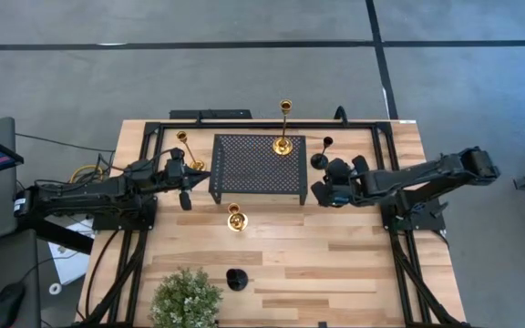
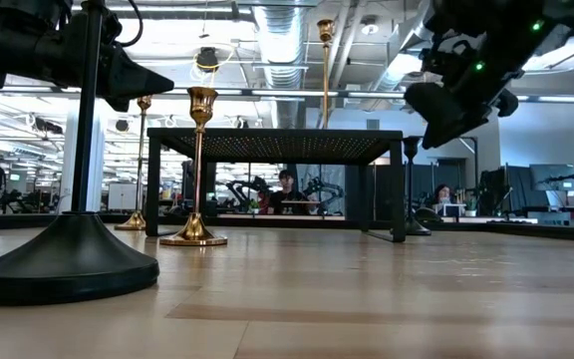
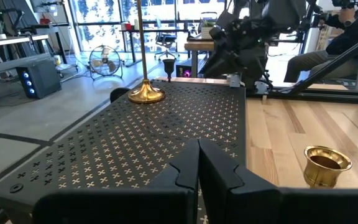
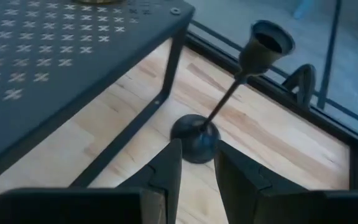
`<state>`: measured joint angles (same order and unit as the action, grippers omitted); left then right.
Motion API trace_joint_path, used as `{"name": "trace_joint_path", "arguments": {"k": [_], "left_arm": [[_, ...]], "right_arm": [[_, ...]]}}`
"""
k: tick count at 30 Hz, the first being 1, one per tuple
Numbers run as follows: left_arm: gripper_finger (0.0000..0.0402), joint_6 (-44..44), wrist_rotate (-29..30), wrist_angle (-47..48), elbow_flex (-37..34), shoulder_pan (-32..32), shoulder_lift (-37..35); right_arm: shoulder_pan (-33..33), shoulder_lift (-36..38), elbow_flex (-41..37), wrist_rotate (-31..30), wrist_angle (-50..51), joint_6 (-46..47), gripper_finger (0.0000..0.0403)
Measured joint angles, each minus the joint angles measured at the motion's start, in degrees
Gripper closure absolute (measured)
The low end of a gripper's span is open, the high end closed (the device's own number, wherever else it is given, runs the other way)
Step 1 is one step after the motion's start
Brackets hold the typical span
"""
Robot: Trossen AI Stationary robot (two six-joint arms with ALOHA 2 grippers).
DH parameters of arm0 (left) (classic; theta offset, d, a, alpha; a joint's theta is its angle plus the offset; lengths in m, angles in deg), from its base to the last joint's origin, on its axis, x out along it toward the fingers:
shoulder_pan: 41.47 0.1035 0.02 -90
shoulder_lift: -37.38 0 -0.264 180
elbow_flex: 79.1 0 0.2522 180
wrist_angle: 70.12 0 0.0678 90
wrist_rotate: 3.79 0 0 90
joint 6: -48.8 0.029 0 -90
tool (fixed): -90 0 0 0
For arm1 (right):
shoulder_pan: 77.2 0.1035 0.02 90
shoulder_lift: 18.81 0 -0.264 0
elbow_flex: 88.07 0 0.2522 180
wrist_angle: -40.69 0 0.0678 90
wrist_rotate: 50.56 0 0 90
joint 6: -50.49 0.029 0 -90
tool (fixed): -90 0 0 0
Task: Pick & Place candle stick holders
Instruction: Put the top black candle holder on the shelf
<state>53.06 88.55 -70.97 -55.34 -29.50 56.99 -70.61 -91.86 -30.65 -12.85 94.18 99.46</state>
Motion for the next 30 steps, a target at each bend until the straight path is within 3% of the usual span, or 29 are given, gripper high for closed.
{"name": "trace_joint_path", "arguments": {"k": [10, 15, 21, 25, 30], "left_arm": [[0.0394, 0.0, 0.0, 0.0, 0.0, 0.0, 0.0], [0.0394, 0.0, 0.0, 0.0, 0.0, 0.0, 0.0], [0.0394, 0.0, 0.0, 0.0, 0.0, 0.0, 0.0], [0.0394, 0.0, 0.0, 0.0, 0.0, 0.0, 0.0], [0.0394, 0.0, 0.0, 0.0, 0.0, 0.0, 0.0]], "right_arm": [[0.1, -7.8, 0.0, -1.0, 0.9, 3.6, 0.0317], [1.8, -9.8, 0.0, -3.1, 6.2, 8.9, 0.0327], [5.5, -6.8, 0.0, -4.1, 14.0, 17.3, 0.0373], [8.5, -3.2, 0.0, -7.4, 14.4, 14.8, 0.0399], [10.7, 3.6, -3.8, -8.9, 12.4, 11.2, 0.0394]]}}
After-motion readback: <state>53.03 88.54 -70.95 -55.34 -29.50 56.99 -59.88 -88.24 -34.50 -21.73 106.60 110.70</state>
